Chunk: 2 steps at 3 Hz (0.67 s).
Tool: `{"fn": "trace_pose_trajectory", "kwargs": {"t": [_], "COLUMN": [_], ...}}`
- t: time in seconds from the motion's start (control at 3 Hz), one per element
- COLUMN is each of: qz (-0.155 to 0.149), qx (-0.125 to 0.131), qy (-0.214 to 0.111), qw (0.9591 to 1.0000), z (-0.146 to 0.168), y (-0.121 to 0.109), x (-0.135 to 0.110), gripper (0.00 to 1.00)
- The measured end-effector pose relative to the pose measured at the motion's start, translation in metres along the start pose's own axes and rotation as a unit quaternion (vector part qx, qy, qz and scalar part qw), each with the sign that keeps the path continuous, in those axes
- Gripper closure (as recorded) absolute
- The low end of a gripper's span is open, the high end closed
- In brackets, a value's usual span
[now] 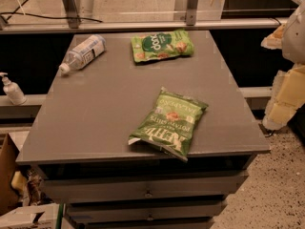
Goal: Pick blue plastic bottle
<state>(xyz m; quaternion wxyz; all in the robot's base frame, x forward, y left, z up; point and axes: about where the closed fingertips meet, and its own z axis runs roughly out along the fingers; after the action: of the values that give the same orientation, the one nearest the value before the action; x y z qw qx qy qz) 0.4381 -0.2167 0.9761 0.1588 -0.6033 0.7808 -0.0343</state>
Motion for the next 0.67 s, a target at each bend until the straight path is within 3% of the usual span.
{"fn": "trace_pose_trajectory", "kwargs": {"t": [0.67], "qz": [-0.007], "qx": [-0.001], "qy": [-0.008], "qw": [0.9999], "z": [0.0041], "y": [-0.0062], "x": [-0.0086], "gripper": [0.00]}}
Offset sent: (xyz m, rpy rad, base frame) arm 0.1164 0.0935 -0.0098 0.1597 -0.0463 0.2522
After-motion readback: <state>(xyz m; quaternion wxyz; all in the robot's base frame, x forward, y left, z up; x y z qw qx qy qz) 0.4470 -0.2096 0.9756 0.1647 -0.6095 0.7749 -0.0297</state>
